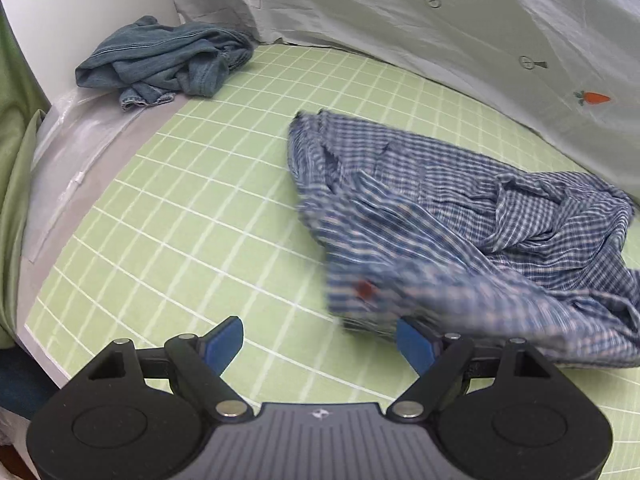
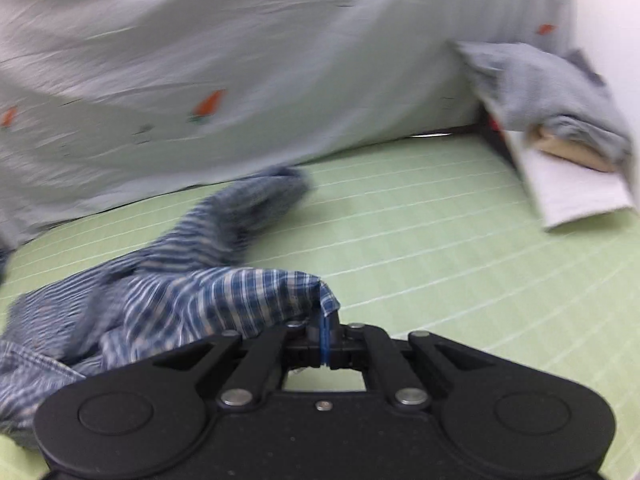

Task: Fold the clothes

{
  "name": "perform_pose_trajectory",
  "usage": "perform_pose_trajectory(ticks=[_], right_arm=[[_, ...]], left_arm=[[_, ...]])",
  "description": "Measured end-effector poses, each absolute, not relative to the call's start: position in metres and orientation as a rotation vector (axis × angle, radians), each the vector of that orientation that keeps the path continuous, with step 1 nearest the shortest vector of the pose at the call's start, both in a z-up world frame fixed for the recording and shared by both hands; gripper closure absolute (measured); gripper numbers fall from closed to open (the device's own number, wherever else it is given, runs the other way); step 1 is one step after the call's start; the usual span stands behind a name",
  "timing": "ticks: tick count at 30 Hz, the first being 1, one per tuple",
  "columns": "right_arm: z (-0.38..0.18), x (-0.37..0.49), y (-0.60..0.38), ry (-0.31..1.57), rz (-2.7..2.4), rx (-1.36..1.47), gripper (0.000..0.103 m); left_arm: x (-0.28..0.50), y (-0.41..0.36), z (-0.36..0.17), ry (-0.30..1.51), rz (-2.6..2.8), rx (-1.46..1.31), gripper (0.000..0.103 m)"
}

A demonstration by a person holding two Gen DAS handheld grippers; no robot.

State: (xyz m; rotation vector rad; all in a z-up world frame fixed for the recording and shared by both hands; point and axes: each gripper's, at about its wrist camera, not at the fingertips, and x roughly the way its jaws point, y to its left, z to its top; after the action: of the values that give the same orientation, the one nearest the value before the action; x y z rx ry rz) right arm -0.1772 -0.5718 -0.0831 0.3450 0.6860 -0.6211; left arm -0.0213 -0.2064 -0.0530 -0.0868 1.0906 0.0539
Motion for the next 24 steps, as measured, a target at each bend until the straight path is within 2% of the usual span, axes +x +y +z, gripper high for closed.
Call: perform_pose_trajectory(ticks=[2,3,4,6,7,13,23,24], right_arm=[[-0.089,-0.188,-0.596,0.693,-0.663,0.395,0.098],[-0.093,-0.194,-0.604,0.693,-0.675,0.421,0.085],[-0.096,-0.199,-0.612,0.692,-0.688,0.446,0.058],[-0.102,-0.206,-0.617,0.690,-0.691,0.492,0.023],[-0.106,-0.207,-0.613,0.686,-0.683,0.524,0.018],[-0.133,-0.205,-0.564,0.753,-0.589,0.745,0.008],[-0.163,-0.162,-0.489,0.915,-0.521,0.664,0.007],[-0.164,-0.161,-0.485,0.922,-0.529,0.637,0.010]], left_arm=[[-0.031,-0.213,-0.054,1.085,0.044,-0.098,0.019],[-0.035,-0.217,-0.054,1.088,0.042,-0.106,0.019],[-0.040,-0.220,-0.055,1.090,0.040,-0.115,0.019],[-0.046,-0.224,-0.056,1.100,0.041,-0.135,0.019],[-0.047,-0.225,-0.056,1.110,0.040,-0.136,0.019],[-0.042,-0.222,-0.054,1.114,0.033,-0.089,0.019],[-0.025,-0.206,-0.068,1.154,-0.039,-0.041,0.018],[-0.025,-0.205,-0.071,1.163,-0.047,-0.031,0.018]])
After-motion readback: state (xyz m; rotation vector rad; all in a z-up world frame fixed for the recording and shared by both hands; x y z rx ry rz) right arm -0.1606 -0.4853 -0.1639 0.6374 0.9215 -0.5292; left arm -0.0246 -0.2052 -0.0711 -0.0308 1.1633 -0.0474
